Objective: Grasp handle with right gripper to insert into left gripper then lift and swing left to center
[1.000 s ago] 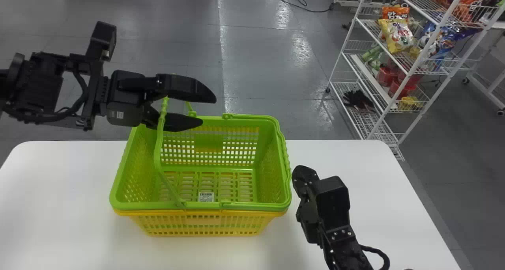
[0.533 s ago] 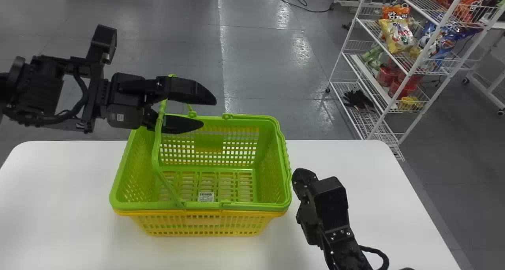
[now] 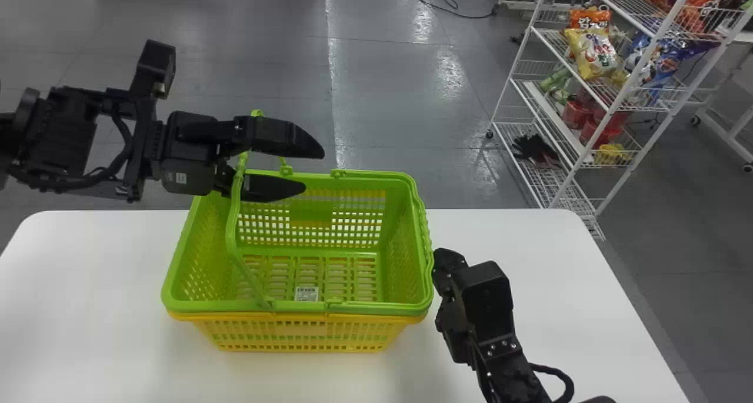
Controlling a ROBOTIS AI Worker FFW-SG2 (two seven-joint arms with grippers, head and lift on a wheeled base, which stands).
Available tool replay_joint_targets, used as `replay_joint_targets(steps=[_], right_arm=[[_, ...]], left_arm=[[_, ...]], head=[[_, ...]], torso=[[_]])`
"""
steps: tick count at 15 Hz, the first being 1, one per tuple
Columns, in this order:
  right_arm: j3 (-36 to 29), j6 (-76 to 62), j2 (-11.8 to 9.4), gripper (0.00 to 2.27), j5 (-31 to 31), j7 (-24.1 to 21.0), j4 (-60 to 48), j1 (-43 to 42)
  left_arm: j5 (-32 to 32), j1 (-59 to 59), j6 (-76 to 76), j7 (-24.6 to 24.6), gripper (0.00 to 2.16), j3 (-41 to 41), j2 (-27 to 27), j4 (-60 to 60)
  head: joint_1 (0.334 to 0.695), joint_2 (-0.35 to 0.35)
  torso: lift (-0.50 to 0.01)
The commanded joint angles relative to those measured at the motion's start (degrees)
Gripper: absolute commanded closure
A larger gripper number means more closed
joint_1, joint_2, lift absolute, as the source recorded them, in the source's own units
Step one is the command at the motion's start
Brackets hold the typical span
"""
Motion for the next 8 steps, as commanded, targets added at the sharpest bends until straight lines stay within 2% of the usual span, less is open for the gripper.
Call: replay_joint_targets(steps=[1, 8], right_arm=[[-0.12, 0.00, 0.00, 2.22, -0.31, -0.13, -0.41, -0.07], [2.25, 0.88, 0.18, 2.22, -0.75, -0.66, -4.80, 0.37]], left_arm=[[0.59, 0.12, 0.24, 0.00, 0.16, 0.05, 0.17, -0.02], [2.00, 0.30, 0.24, 0.08, 0.16, -0.03, 0.17, -0.02]], head=[[0.695, -0.144], [0.695, -0.135]], torso=[[-0.093], [-0.093]])
